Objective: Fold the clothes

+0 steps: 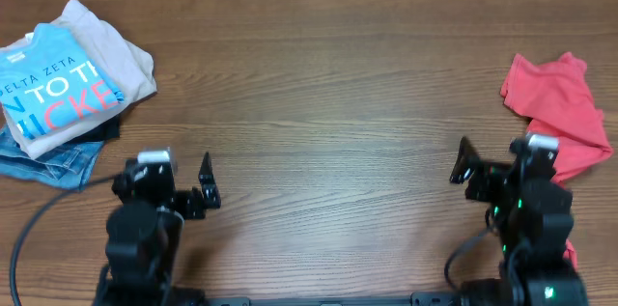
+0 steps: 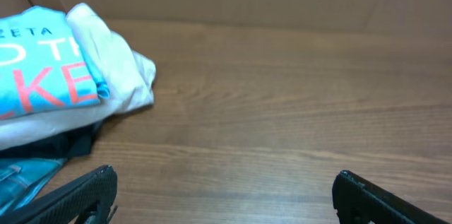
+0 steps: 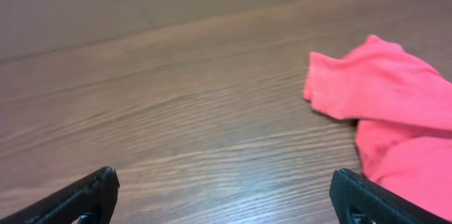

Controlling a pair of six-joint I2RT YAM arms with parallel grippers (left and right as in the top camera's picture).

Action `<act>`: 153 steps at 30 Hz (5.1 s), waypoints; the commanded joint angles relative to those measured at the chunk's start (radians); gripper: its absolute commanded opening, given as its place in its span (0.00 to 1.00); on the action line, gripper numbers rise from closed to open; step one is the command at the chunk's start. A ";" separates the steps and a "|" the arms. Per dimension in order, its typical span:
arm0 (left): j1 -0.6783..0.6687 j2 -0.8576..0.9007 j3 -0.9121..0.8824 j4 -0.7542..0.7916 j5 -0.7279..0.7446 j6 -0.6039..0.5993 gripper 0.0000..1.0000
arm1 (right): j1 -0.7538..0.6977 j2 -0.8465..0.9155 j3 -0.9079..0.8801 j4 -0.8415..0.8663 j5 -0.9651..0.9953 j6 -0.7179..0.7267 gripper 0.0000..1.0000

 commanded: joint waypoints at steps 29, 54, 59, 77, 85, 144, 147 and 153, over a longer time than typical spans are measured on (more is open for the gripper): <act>0.006 0.325 0.183 -0.094 0.106 -0.018 1.00 | -0.378 1.011 0.269 -0.207 0.113 0.328 0.49; 0.006 0.325 0.183 -0.092 0.109 -0.025 1.00 | 0.255 0.944 0.587 -0.179 -0.400 -0.105 0.22; 0.006 0.325 0.183 -0.089 0.111 -0.027 1.00 | 0.193 0.925 0.590 -0.143 -0.215 0.047 0.35; 0.006 0.422 0.183 -0.043 0.188 -0.082 1.00 | 0.127 1.237 0.568 0.035 -0.316 -0.036 0.53; 0.006 0.507 0.183 -0.043 0.188 -0.106 1.00 | 0.141 1.386 0.568 0.222 -0.233 -0.013 0.47; -0.593 1.312 0.183 0.999 0.282 -0.156 1.00 | 0.232 1.104 1.434 -0.371 -0.109 -0.051 0.04; -0.589 1.333 0.184 1.019 0.253 -0.160 1.00 | 0.228 1.089 1.434 -0.372 -0.082 -0.051 0.04; -0.515 1.213 0.192 0.900 0.149 -0.158 1.00 | 0.180 1.074 1.434 -0.399 0.073 -0.036 0.04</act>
